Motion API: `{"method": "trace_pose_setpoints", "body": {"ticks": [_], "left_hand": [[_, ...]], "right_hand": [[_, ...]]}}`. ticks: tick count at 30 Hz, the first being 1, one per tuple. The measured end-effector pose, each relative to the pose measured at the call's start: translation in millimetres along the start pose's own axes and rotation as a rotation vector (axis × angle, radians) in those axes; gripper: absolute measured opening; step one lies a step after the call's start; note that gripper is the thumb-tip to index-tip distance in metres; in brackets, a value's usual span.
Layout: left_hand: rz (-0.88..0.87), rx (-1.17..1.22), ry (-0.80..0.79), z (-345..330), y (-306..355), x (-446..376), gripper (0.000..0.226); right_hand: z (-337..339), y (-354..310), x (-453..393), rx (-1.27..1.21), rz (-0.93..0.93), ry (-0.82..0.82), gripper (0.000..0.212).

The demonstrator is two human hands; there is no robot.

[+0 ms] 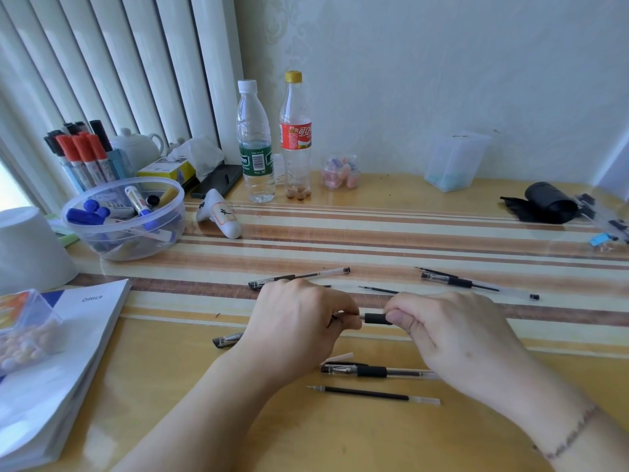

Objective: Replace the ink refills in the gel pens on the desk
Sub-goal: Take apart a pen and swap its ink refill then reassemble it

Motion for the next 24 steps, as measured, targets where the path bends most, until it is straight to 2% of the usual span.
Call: {"method": "trace_pose_setpoints", "body": {"ticks": [4,9,14,17,19,22,24], "left_hand": [[-0.042,0.000,0.028,1.2,0.7,0.4,0.003],[-0.123,0.004,0.051,4.2,1.2,0.9,0.012],[-0.218,-0.001,0.107,8.6,3.2,1.0,0.017],[-0.230,-0.010,0.133,6.8,2.7,1.4,0.013],[-0.132,0.067,0.142,5.7,2.3,0.7,0.004],[0.152,0.254,0.087,8.6,1.7,-1.2,0.026],[0.285,0.455,0.051,7.5,-2.6,-1.8,0.022]], "right_hand": [[2.1,-5.4,1.9,-0.010,-0.013,-0.052,0.024],[5.2,-6.8,1.4,-0.168,-0.140,-0.169,0.030],[5.3,-5.8,-0.6,-0.555,-0.363,-0.339,0.038],[5.2,-7.6,-0.7,-0.624,-0.424,-0.362,0.040],[4.2,-8.5,-2.3,-0.615,-0.418,-0.311,0.038],[3.3,-3.3,-5.0,-0.618,-0.411,-0.137,0.022],[4.0,1.2,-4.1,-0.519,-0.358,-0.024,0.011]]}}
Point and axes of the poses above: each hand's wrist, its own x-axis away from the middle knuckle, its own z-axis out of the back of the hand, y = z × x, the point moved 2 cm from there along -x, towards the middle knuckle, and after that the axes turned 6 degrees about y, right-handed, at the moved point
